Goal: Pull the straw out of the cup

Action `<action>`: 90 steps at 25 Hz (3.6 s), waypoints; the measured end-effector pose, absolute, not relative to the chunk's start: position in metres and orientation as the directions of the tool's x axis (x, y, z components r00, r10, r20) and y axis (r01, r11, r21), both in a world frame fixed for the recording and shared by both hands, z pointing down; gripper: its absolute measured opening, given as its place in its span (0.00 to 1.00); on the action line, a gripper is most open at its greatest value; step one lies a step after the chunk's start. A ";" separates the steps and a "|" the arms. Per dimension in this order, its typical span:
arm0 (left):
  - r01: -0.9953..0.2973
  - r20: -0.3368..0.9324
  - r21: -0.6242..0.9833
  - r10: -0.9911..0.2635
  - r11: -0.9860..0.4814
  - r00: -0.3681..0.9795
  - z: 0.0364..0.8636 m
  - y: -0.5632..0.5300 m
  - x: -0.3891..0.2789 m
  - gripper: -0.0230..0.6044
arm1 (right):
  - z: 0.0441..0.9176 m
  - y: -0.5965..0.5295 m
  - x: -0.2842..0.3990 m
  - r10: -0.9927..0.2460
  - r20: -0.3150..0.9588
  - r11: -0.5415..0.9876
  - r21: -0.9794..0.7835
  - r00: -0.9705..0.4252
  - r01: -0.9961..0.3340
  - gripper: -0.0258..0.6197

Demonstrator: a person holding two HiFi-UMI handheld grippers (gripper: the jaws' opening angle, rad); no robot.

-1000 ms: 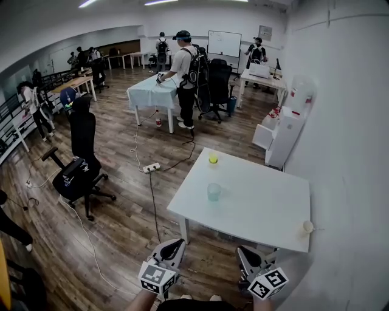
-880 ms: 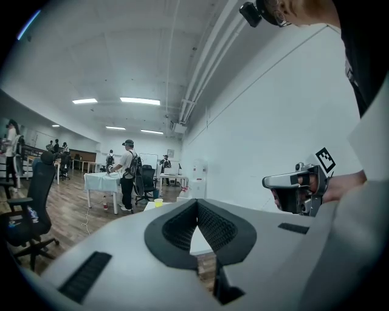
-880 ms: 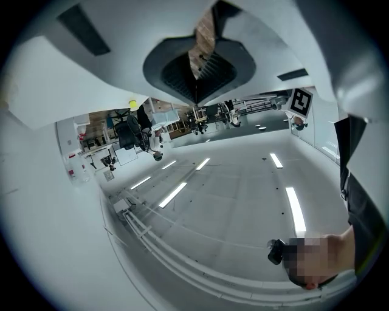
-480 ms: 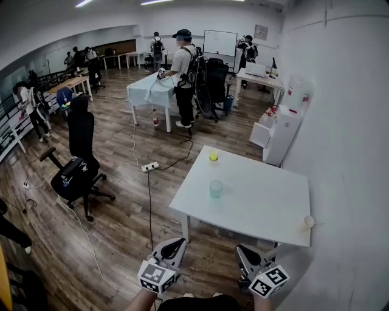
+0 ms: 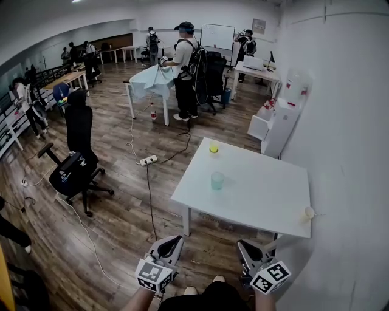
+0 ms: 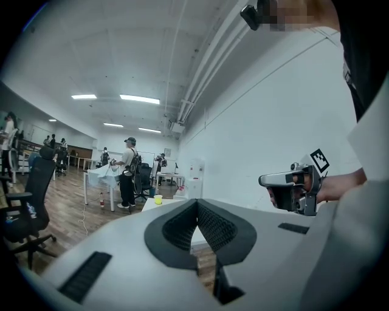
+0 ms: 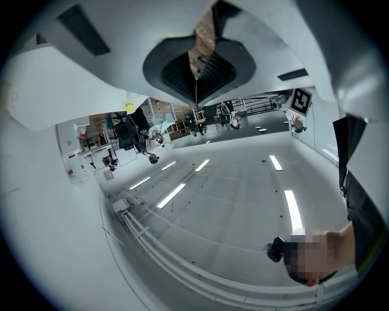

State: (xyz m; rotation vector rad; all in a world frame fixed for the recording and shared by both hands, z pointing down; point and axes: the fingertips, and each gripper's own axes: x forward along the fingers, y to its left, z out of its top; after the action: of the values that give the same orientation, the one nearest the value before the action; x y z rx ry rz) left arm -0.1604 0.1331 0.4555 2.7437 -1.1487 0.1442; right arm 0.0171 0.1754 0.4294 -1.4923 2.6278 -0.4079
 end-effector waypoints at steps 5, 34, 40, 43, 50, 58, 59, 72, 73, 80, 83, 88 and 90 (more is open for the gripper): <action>-0.718 0.152 0.105 -0.702 -0.688 0.696 0.457 0.131 -0.162 0.06 | 0.432 0.174 0.017 -0.854 0.053 0.485 -0.276 -0.517 -0.830 0.07; -0.774 0.214 0.119 -0.745 -0.622 0.632 0.474 -0.008 -0.096 0.06 | 0.460 0.008 0.082 -0.798 0.082 0.541 -0.338 -0.597 -0.770 0.07; -0.789 0.221 0.115 -0.759 -0.604 0.613 0.476 -0.044 -0.063 0.06 | 0.469 -0.035 0.110 -0.774 0.089 0.566 -0.348 -0.627 -0.748 0.07; -0.797 0.226 0.113 -0.766 -0.593 0.602 0.479 -0.059 -0.047 0.06 | 0.474 -0.051 0.123 -0.759 0.093 0.580 -0.351 -0.644 -0.735 0.07; -0.819 0.242 0.101 -0.785 -0.564 0.570 0.488 -0.087 -0.012 0.06 | 0.486 -0.088 0.150 -0.726 0.103 0.610 -0.360 -0.680 -0.706 0.07; -0.841 0.274 0.092 -0.798 -0.534 0.537 0.500 -0.098 0.001 0.06 | 0.509 -0.110 0.154 -0.688 0.127 0.629 -0.388 -0.715 -0.674 0.07; -0.843 0.278 0.089 -0.800 -0.530 0.532 0.501 -0.099 0.001 0.06 | 0.512 -0.112 0.153 -0.685 0.129 0.630 -0.390 -0.717 -0.672 0.07; -0.845 0.302 0.073 -0.796 -0.530 0.525 0.507 -0.133 -0.002 0.06 | 0.541 -0.151 0.135 -0.687 0.189 0.605 -0.386 -0.702 -0.696 0.07; -0.841 0.305 0.073 -0.791 -0.536 0.530 0.508 -0.136 -0.002 0.06 | 0.543 -0.154 0.133 -0.687 0.195 0.603 -0.384 -0.700 -0.699 0.07; -0.796 0.300 0.103 -0.744 -0.596 0.597 0.522 -0.160 0.003 0.06 | 0.567 -0.177 0.117 -0.688 0.262 0.590 -0.341 -0.677 -0.732 0.07; -0.774 0.311 0.109 -0.718 -0.624 0.623 0.531 -0.168 0.006 0.06 | 0.579 -0.182 0.111 -0.688 0.288 0.581 -0.332 -0.666 -0.743 0.07; -0.740 0.328 0.120 -0.677 -0.662 0.659 0.541 -0.181 0.011 0.06 | 0.591 -0.192 0.107 -0.695 0.327 0.554 -0.324 -0.640 -0.767 0.07; -0.728 0.336 0.125 -0.661 -0.674 0.671 0.543 -0.186 0.013 0.06 | 0.595 -0.197 0.106 -0.696 0.345 0.545 -0.318 -0.630 -0.776 0.07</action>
State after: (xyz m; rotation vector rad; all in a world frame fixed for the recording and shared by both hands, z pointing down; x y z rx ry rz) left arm 0.0128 -0.1864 0.5432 2.6373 -1.1172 0.3861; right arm 0.1064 -0.1967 0.5947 -1.4025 2.9141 -0.7497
